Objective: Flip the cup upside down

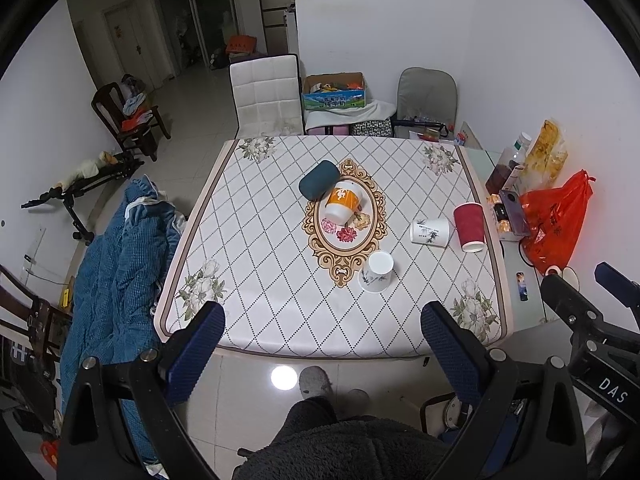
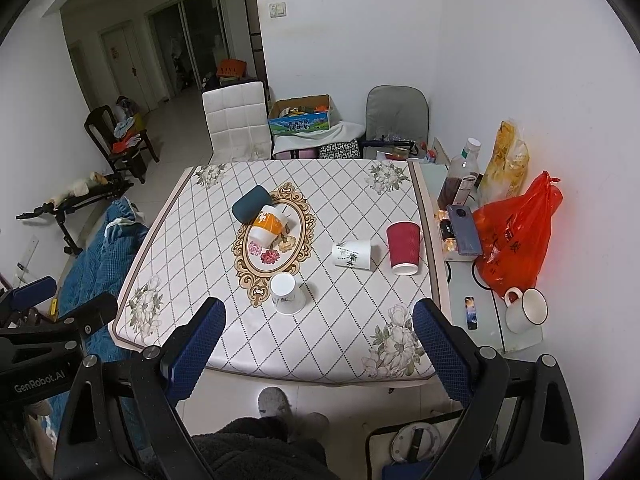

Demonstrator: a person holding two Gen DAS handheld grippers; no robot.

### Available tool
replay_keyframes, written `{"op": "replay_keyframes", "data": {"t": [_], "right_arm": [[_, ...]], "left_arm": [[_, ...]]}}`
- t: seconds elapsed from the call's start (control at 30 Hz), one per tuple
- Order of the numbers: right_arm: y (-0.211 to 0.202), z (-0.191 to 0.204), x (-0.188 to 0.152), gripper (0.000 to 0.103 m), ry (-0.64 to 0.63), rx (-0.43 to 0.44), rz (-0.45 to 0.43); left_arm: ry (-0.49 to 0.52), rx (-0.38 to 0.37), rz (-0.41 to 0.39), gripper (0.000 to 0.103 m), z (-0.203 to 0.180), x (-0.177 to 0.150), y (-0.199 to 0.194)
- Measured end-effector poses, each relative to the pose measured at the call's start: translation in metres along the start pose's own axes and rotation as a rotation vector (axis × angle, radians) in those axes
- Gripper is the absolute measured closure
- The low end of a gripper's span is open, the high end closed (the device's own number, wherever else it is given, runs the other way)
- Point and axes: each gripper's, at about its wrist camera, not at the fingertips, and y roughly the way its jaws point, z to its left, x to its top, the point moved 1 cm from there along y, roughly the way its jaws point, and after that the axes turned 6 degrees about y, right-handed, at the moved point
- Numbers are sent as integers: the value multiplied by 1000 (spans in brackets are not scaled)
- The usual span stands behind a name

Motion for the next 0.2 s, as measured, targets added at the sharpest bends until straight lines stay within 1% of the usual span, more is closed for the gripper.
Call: {"op": "replay_keyframes", "data": {"t": [0.2], "right_arm": [[1, -1, 1, 6, -1, 0, 1]], "left_arm": [[-2, 3, 3, 3, 0, 0, 1]]}}
